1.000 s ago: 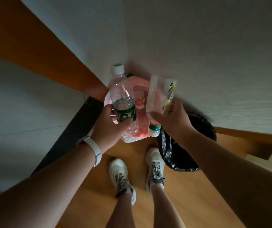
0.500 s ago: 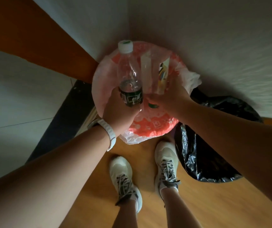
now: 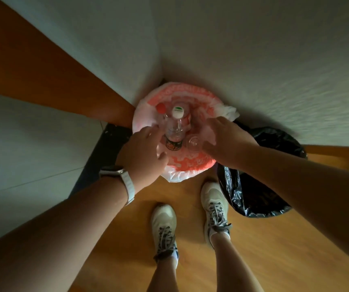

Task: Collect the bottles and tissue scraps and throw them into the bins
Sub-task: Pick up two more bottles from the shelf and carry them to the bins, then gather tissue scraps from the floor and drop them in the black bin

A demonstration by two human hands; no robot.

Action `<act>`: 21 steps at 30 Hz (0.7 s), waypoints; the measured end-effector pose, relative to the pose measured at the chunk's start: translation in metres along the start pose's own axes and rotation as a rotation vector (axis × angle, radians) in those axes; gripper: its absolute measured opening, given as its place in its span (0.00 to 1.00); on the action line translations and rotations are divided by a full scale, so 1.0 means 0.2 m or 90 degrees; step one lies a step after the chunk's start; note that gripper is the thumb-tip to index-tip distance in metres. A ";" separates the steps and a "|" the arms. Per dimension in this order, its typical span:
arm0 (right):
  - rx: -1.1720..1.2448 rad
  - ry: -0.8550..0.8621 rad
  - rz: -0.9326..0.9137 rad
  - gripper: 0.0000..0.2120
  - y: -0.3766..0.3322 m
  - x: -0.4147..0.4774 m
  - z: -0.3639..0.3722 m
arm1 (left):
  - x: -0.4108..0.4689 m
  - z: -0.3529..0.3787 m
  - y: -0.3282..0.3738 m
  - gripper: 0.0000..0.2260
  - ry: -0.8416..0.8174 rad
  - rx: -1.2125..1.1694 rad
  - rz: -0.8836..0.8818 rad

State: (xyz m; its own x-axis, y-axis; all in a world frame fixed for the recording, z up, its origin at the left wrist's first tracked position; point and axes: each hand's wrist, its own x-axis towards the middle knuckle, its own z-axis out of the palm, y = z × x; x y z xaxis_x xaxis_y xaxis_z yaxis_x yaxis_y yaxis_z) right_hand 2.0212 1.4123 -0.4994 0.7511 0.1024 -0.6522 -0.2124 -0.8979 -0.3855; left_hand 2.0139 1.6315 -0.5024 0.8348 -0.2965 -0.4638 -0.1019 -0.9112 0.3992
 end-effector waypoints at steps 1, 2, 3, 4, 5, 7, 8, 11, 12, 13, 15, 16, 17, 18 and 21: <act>-0.064 -0.001 -0.035 0.29 -0.02 -0.05 -0.03 | -0.03 -0.06 0.01 0.24 0.006 0.041 0.024; -0.112 0.000 -0.067 0.29 -0.03 -0.11 -0.06 | -0.06 -0.11 0.03 0.23 0.016 0.082 0.054; -0.148 0.003 -0.092 0.27 -0.05 -0.17 -0.10 | -0.09 -0.17 0.04 0.22 0.029 0.116 0.082; -0.175 0.010 -0.112 0.26 -0.07 -0.22 -0.14 | -0.12 -0.23 0.06 0.21 0.038 0.142 0.102; -0.197 0.021 -0.125 0.24 -0.10 -0.28 -0.17 | -0.15 -0.28 0.08 0.21 0.045 0.163 0.117; -0.226 0.050 -0.137 0.22 -0.15 -0.39 -0.25 | -0.21 -0.38 0.13 0.22 0.060 0.193 0.154; -0.232 0.060 -0.135 0.22 -0.18 -0.45 -0.29 | -0.25 -0.43 0.16 0.23 0.066 0.201 0.170; -0.249 0.081 -0.123 0.23 -0.28 -0.65 -0.41 | -0.39 -0.59 0.25 0.23 0.081 0.206 0.197; -0.253 0.093 -0.120 0.24 -0.31 -0.72 -0.45 | -0.44 -0.65 0.28 0.22 0.085 0.206 0.201; -0.254 0.106 -0.115 0.25 -0.36 -0.81 -0.50 | -0.51 -0.72 0.32 0.21 0.087 0.205 0.204; -0.257 0.130 -0.107 0.28 -0.45 -0.98 -0.60 | -0.63 -0.85 0.39 0.21 0.094 0.199 0.213; -0.256 0.141 -0.105 0.29 -0.49 -1.07 -0.65 | -0.70 -0.92 0.43 0.20 0.101 0.194 0.220; -0.255 0.152 -0.106 0.29 -0.54 -1.16 -0.69 | -0.77 -0.99 0.46 0.20 0.109 0.188 0.226; -0.252 0.162 -0.105 0.29 -0.58 -1.24 -0.74 | -0.83 -1.06 0.49 0.20 0.118 0.184 0.231; -0.236 0.193 -0.095 0.27 -0.70 -1.51 -0.86 | -1.02 -1.24 0.58 0.20 0.137 0.173 0.240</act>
State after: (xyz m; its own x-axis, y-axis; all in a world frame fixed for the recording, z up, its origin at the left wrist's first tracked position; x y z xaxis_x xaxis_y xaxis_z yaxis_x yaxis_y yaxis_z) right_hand 1.9324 1.4337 -0.1364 0.9161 0.1620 -0.3667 0.1067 -0.9802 -0.1666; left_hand 1.9662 1.6579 -0.1656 0.8024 -0.5795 -0.1426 -0.5305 -0.8021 0.2743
